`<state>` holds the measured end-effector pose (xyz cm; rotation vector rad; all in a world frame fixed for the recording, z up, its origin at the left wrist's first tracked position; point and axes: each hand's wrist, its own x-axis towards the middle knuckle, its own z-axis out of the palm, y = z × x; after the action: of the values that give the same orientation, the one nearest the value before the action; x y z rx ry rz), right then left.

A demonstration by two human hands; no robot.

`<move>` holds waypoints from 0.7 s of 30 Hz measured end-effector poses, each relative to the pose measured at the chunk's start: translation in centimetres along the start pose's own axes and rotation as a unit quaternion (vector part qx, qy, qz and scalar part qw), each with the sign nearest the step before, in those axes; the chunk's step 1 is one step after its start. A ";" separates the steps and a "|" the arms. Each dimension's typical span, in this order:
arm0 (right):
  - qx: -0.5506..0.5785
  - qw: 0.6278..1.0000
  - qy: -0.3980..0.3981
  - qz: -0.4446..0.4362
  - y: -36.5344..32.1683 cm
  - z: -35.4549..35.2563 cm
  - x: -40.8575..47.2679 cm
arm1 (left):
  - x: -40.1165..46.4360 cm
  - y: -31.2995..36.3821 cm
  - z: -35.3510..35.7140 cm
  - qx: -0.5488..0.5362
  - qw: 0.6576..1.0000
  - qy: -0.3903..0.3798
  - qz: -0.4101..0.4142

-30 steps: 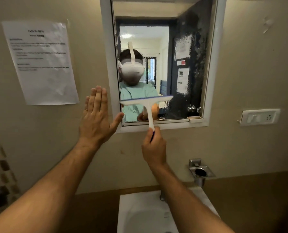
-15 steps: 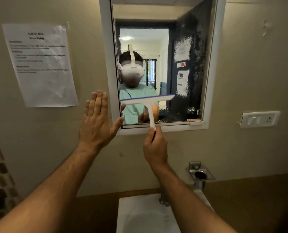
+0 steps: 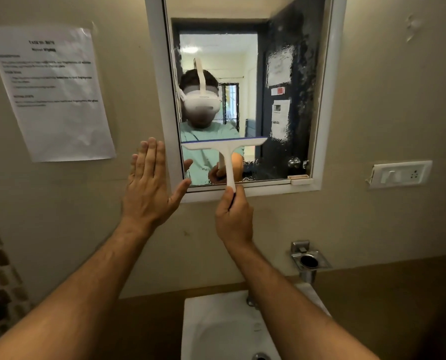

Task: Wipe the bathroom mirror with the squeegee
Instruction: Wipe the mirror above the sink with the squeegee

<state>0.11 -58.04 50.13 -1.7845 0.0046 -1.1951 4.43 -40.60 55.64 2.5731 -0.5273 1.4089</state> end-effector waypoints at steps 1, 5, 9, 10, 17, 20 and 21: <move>-0.005 1.000 -0.010 0.005 0.6 -0.1 -0.6 | 0.0 -0.1 0.0 0.000 1.000 -0.002 -0.001; -0.031 0.998 -0.046 0.036 2.9 -0.9 -3.9 | -0.5 -0.3 0.0 -0.010 1.000 -0.018 -0.008; -0.048 0.997 -0.040 0.047 2.5 -1.6 -4.7 | -1.7 -0.4 -0.1 -0.011 1.000 -0.029 -0.002; -0.047 0.997 -0.036 0.047 2.0 -1.7 -4.4 | -2.0 -0.3 -0.2 -0.012 0.999 -0.031 -0.001; -0.041 0.998 -0.013 0.049 -1.1 -1.2 -1.7 | -3.1 -0.3 -1.3 -0.024 0.999 -0.035 -0.003; -0.036 0.997 -0.027 0.068 0.0 -1.2 -3.5 | -3.6 -0.7 -1.7 -0.026 0.999 -0.039 -0.005; -0.036 0.996 -0.033 0.078 0.6 -1.3 -4.3 | -3.6 -0.7 -1.8 -0.024 0.999 -0.045 -0.006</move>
<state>-2.81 -57.26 46.78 -1.8501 0.1481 -1.0348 1.53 -38.58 53.57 2.6066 -0.5509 1.2673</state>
